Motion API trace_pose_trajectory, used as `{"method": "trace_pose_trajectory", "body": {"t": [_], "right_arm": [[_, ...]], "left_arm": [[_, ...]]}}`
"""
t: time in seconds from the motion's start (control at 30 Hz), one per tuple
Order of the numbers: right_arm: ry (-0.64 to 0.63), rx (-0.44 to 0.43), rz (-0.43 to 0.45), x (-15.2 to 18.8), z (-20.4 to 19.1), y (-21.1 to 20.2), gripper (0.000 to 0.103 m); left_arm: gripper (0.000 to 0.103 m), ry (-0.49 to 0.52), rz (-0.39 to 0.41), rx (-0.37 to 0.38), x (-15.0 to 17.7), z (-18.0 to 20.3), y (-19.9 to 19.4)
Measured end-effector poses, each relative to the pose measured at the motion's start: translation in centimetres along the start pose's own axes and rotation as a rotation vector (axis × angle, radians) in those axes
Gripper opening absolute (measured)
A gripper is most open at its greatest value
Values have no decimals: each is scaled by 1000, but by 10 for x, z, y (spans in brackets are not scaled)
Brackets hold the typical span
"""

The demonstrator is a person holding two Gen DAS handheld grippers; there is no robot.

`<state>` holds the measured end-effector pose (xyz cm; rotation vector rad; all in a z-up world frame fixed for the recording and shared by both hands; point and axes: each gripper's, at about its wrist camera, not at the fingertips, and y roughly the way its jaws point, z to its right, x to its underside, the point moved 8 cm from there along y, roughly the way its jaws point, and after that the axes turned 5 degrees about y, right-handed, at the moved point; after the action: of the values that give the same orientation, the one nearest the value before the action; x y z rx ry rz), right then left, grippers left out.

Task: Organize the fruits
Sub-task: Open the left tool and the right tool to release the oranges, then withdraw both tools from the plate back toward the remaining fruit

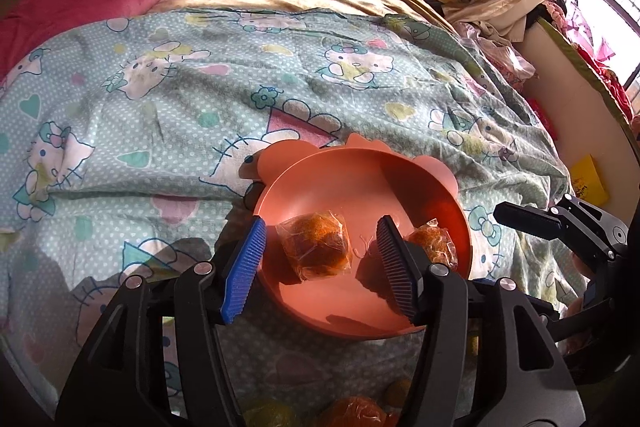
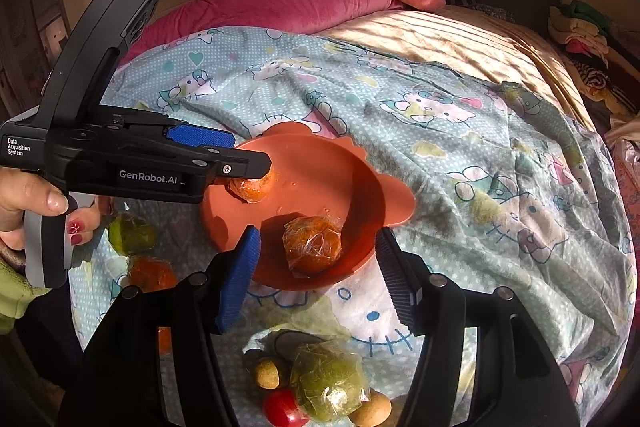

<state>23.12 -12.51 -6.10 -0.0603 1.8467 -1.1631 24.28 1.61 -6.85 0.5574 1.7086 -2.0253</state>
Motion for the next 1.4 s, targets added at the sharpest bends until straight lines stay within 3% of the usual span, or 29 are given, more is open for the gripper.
{"method": "trace_pose_trajectory", "body": {"t": [0.2,0.7,0.97,1.4], "right_arm": [[14,9,39,-5,3,-17,71],[29,32,111,-10,1,-50,88],[64,49,146,-5,6,-69,91],[69,49,190,14,-10,-96,93]], "left_arm": [[70,-8,44,-6,0,1,-19],[91,5,113,-43,9,3,-56],[93,13,160,-53,15,8,-81],[93,32,165,-57,42,16,-98]]}}
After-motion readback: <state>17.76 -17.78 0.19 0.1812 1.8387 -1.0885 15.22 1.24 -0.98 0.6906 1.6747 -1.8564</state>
